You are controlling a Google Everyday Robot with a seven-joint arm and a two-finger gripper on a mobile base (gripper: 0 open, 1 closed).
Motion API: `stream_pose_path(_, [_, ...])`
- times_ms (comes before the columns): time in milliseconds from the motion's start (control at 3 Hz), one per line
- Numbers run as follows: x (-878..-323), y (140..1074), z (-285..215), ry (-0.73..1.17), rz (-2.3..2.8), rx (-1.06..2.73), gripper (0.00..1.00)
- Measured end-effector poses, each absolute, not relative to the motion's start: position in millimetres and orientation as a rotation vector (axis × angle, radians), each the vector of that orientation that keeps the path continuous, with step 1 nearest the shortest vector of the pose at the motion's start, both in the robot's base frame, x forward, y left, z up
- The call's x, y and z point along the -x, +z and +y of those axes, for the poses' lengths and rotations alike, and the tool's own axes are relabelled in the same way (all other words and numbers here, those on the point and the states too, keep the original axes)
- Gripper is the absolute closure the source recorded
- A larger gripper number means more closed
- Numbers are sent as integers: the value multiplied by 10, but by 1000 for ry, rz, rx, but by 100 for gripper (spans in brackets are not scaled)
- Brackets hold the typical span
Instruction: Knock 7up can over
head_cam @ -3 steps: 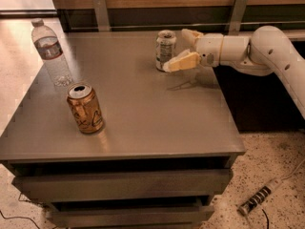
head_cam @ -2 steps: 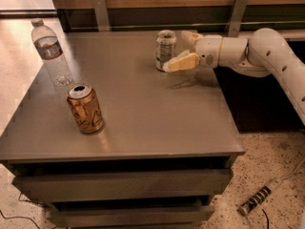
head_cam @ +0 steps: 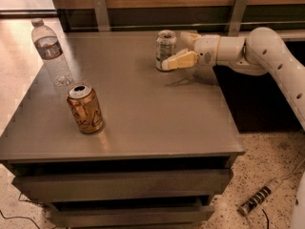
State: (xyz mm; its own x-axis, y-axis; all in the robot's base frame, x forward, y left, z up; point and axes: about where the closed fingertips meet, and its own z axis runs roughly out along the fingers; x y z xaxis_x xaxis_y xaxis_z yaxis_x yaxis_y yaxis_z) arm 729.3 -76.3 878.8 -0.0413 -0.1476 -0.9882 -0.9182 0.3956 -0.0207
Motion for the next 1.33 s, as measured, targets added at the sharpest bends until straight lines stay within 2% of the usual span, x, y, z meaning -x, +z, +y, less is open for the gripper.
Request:
stream_pose_path(333, [-7343, 8730, -630, 864, 1503, 994, 2])
stream_pose_path(1333, [-7358, 8698, -483, 888, 1491, 1001, 69])
